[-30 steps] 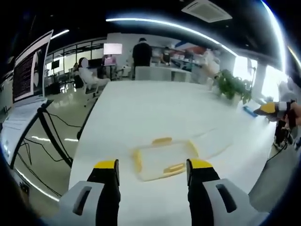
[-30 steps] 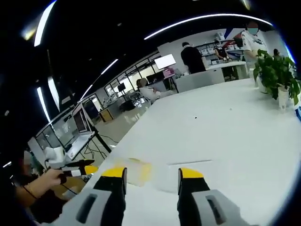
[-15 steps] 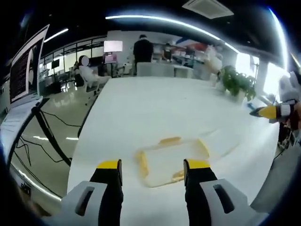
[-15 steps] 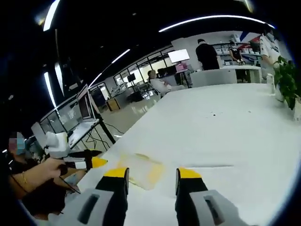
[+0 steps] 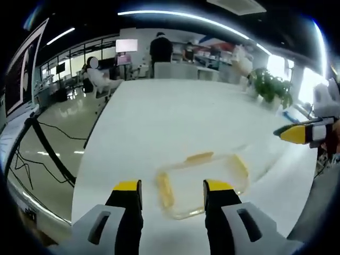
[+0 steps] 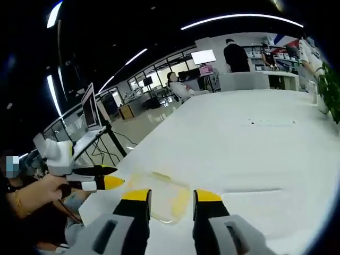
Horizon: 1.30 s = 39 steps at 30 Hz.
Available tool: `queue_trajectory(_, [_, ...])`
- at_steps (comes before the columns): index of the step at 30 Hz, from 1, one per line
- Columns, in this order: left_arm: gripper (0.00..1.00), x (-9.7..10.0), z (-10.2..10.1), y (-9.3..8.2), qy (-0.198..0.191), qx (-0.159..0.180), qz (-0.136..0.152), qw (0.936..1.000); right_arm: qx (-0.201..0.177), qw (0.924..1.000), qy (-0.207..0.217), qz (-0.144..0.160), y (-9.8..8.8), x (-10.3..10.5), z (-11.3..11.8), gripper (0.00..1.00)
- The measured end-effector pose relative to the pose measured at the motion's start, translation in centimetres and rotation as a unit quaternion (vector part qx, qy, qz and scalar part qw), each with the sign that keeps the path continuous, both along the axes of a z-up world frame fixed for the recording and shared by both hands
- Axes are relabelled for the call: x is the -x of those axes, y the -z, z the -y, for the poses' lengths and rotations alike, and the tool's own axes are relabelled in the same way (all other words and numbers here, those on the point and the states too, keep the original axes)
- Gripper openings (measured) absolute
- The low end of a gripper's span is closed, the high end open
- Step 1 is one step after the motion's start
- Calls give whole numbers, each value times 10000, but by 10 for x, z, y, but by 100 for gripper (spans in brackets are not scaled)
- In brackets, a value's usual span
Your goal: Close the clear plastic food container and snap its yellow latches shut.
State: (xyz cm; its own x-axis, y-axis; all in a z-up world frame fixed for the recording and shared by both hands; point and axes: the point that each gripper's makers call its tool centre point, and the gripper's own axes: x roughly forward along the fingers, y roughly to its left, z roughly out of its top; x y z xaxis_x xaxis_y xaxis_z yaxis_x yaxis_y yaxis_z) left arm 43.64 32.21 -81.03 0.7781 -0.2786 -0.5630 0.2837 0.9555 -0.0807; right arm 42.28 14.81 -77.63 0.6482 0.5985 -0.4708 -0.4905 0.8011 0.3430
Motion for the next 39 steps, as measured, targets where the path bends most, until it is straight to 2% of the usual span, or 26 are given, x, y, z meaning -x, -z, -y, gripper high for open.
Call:
queue_trajectory(7, [39, 0, 1, 15, 61, -228, -174, 9996, 237, 9997, -45, -25, 22, -7, -13, 24])
queue_trajectory(8, [40, 0, -1, 17, 31, -275, -194, 9994, 296, 9995, -84, -19, 25, -6, -15, 23])
queue_trajectory(9, [40, -1, -4, 19, -25, -352, -205, 9992, 519, 9982, -277, 57, 30, -6, -17, 23])
queue_trajectory(11, [40, -1, -6, 22, -92, -379, -227, 9990, 588, 9977, -329, 107, 36, -7, -23, 22])
queue_trajectory(18, [34, -4, -9, 30, -187, -425, -327, 9984, 732, 9966, -372, -101, 60, -9, -30, 20])
queue_trajectory(20, [32, -5, -10, 32, -215, -426, -325, 9983, 737, 9963, -439, -95, 63, -8, -34, 15])
queue_trajectory(26, [29, -6, -8, 39, -204, -481, -390, 9979, 818, 9959, -322, -215, 74, -14, -32, 15])
queue_trajectory(31, [21, -6, -11, 47, -271, -473, -436, 9976, 878, 9951, -335, -291, 82, -14, -34, 15])
queue_trajectory(35, [19, -8, -11, 47, -322, -365, -362, 9982, 976, 9942, -398, -220, 83, -14, -33, 13])
queue_trajectory(39, [13, -10, -9, 47, -314, -303, -362, 9984, 915, 9946, -359, -341, 87, -13, -33, 12])
